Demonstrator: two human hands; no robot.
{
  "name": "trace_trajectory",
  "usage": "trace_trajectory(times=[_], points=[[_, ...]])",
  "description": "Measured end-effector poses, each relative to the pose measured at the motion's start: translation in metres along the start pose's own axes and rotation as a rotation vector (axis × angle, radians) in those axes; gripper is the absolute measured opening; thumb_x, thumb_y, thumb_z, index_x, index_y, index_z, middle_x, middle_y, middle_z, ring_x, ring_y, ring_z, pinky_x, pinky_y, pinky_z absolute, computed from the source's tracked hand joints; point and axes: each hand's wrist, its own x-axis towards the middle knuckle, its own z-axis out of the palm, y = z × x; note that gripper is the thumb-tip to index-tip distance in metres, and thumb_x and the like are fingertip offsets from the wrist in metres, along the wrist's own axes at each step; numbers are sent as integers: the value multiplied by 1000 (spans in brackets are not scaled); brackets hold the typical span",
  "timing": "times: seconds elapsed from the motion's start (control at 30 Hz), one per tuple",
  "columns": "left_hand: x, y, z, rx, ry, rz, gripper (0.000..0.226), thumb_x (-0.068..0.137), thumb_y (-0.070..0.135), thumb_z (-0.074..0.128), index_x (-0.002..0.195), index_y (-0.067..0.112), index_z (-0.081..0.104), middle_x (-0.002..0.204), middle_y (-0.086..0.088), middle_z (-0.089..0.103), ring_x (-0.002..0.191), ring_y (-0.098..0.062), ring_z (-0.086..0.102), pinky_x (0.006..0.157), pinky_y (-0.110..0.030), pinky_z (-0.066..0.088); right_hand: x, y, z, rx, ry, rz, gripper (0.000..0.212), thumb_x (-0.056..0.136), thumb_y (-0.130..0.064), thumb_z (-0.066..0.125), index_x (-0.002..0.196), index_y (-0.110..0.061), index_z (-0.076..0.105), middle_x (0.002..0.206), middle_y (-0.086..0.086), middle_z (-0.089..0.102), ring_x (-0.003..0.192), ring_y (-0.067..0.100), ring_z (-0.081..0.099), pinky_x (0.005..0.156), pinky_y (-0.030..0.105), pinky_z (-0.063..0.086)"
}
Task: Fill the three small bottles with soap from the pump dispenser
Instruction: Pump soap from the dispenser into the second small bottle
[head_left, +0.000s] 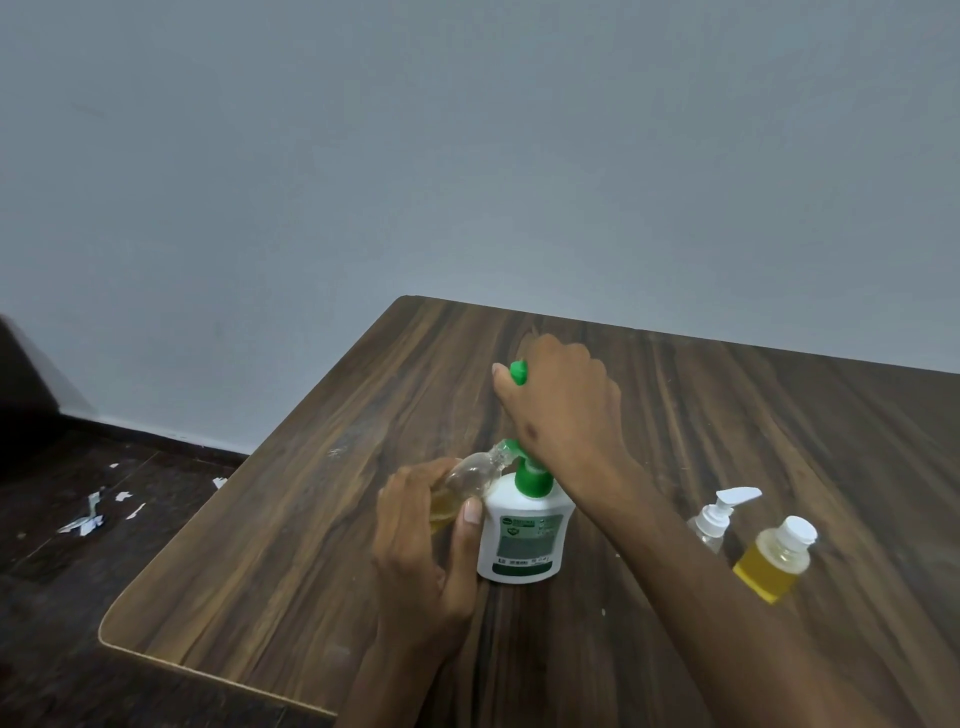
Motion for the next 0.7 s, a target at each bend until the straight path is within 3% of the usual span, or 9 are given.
trace_trajectory(times=[0.07,0.2,0.37,0.47,0.7], points=[[0,1,0,-2,-6,5,25,103,24,56,123,14,67,112,6,65,99,-22,67,75,-46,56,-2,2,2,13,-35,22,31,104,-46,49,90,-18,47,74,-6,39,60,9,37,54,29,27],[0,2,0,5,4,11,23,102,23,56,121,14,65,110,6,64,96,-19,65,75,-41,54,1,0,-1,-15,4,-15,32,103,-46,49,90,-18,47,86,1,48,74,23,46,66,35,36],[0,1,0,3,-10,1,24,103,24,55,122,14,66,111,5,65,98,-21,65,76,-43,54,-2,2,3,20,-42,26,31,104,-46,50,90,-19,47,78,-4,44,63,11,41,62,32,34],[-1,1,-1,-1,-9,-3,24,103,24,56,121,13,66,111,4,65,97,-22,66,75,-42,55,0,1,1,-7,12,-7,32,103,-47,48,89,-18,49,85,2,53,73,22,51,65,34,37],[0,3,-1,0,-9,-3,23,103,23,56,121,13,66,111,3,65,98,-23,66,76,-45,55,-2,1,-1,-17,5,-5,31,104,-46,48,90,-18,47,83,0,46,74,22,48,66,34,36]])
